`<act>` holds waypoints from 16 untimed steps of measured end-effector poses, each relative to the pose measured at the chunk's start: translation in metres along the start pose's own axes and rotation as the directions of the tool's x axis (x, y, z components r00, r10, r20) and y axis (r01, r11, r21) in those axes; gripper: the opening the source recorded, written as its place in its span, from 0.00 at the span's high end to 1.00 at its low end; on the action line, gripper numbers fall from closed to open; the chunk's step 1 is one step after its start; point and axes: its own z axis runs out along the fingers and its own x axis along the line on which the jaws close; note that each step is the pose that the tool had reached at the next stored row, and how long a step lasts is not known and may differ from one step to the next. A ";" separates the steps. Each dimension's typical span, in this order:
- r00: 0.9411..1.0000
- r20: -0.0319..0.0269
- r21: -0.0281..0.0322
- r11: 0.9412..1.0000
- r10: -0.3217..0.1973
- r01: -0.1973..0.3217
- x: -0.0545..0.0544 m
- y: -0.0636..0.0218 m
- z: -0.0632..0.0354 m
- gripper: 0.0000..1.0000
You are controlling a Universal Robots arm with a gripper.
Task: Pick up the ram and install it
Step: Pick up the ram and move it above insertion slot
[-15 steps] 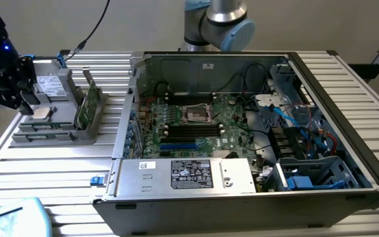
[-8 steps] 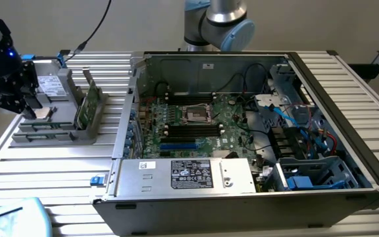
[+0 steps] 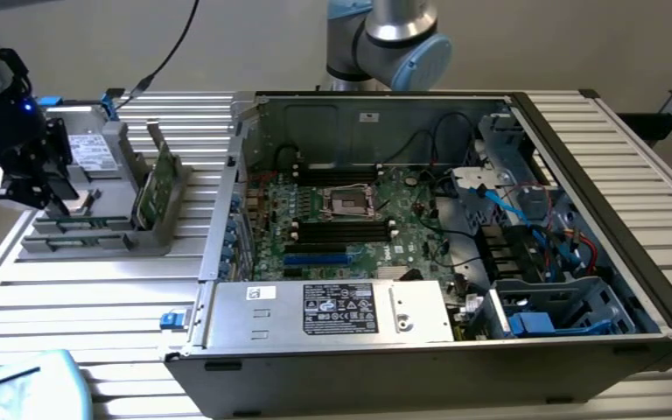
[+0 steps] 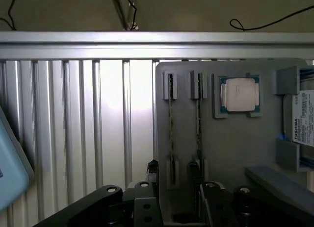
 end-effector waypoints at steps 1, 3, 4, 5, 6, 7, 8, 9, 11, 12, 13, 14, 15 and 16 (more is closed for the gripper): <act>1.000 0.000 0.000 1.000 0.000 0.000 0.000 0.0002 0.0012 0.63; 1.000 0.000 0.000 1.000 0.000 0.000 0.000 0.0006 0.0036 0.63; 1.000 0.000 0.000 1.000 0.000 0.000 0.000 0.0009 0.0050 0.63; 1.000 0.000 0.000 1.000 -0.001 0.001 0.000 0.0012 0.0067 0.63; 1.000 0.000 0.000 1.000 -0.002 0.002 0.000 0.0015 0.0084 0.63; 1.000 0.000 0.000 1.000 -0.002 0.002 0.000 0.0018 0.0101 0.63; 1.000 0.000 0.000 1.000 -0.003 0.003 0.000 0.0021 0.0118 0.63; 1.000 0.000 0.000 1.000 -0.003 0.003 0.001 0.0024 0.0137 0.63; 1.000 0.000 0.000 1.000 -0.004 0.004 0.001 0.0028 0.0172 0.63; 1.000 0.000 0.000 1.000 -0.004 0.004 0.001 0.0029 0.0191 0.63; 1.000 0.000 0.000 1.000 -0.005 0.005 0.001 0.0030 0.0207 0.63; 1.000 0.000 0.000 1.000 -0.005 0.005 0.001 0.0031 0.0226 0.63; 1.000 0.000 0.000 1.000 -0.005 0.005 0.001 0.0032 0.0244 0.63; 1.000 0.000 0.000 1.000 -0.006 0.006 0.001 0.0033 0.0262 0.63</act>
